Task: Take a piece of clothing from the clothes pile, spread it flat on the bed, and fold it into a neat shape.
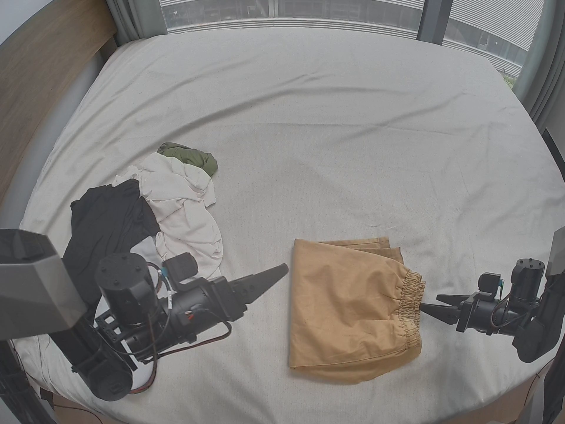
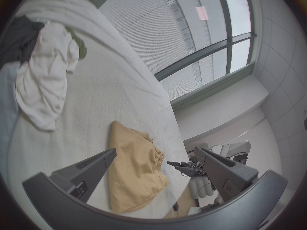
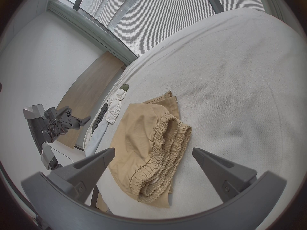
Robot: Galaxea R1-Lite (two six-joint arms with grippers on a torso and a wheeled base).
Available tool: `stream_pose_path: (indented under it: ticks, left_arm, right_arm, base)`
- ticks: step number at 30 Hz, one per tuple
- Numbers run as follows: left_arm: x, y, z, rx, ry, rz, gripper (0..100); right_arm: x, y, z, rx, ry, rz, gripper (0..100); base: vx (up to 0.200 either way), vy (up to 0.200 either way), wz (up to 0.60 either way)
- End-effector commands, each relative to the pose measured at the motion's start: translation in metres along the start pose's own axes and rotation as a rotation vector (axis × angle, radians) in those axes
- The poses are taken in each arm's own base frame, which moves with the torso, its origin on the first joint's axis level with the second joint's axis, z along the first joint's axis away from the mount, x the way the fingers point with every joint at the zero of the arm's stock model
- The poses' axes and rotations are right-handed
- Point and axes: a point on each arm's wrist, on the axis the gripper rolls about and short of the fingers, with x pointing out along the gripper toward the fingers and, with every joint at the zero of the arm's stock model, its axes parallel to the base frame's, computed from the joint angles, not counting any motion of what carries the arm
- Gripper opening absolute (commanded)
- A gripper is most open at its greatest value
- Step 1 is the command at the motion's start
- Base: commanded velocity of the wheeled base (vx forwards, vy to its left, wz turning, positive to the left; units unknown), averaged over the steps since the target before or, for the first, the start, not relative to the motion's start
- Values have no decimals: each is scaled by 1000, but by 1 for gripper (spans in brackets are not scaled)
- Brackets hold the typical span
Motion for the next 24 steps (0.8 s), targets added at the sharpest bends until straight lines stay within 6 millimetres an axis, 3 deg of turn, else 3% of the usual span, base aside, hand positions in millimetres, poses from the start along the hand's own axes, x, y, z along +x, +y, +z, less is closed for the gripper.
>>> stream_pose_path:
  ticks: [1,11,24]
  left_arm:
    - [-26,0,22,86,-83,26,100]
    - [-57,19,12,286,-21,158,100]
    - [-71,29,16,324,-10,182,100]
  right_arm:
    - [-1,-2,1,4,-5,-9,100]
    - [5,-7,-15,54,59,-15,100]
    - [24,-9,-42,102,177,-44,100]
  base:
    - [0,0,0]
    - [0,0,0]
    - [0,0,0]
